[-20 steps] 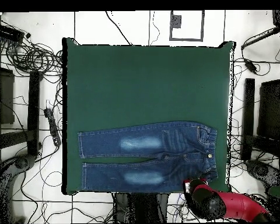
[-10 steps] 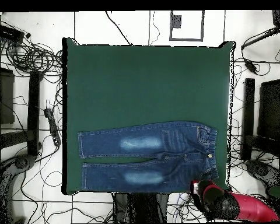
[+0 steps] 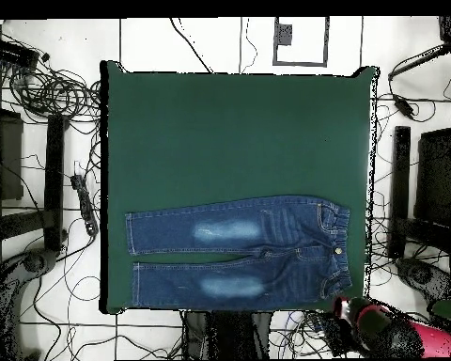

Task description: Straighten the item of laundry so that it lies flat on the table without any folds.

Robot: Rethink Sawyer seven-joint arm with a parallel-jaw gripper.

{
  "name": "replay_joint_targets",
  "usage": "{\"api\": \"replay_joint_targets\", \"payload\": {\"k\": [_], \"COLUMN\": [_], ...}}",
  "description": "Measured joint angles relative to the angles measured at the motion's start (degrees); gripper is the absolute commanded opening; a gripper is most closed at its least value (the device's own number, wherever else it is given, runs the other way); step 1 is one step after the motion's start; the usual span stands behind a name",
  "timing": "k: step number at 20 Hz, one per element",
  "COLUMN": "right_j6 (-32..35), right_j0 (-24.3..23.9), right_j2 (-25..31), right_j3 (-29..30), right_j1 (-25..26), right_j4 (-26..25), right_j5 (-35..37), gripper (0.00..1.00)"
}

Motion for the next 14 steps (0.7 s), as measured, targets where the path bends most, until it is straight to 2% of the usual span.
{"api": "replay_joint_targets", "payload": {"k": [5, 8, 11, 14], "right_j6": [0.0, 0.0, 0.0, 0.0], "right_j0": [0.1, 1.2, 2.9, 7.0], "right_j2": [0.0, 0.0, -0.1, -1.0], "right_j3": [0.9, 1.7, 2.6, 4.1], "right_j1": [-5.7, -7.3, -7.9, -8.1], "right_j4": [0.4, 0.4, 0.4, 0.4], "right_j5": [0.5, 0.5, 0.5, 0.0], "gripper": [0.00, 0.00, 0.00, 0.00]}}
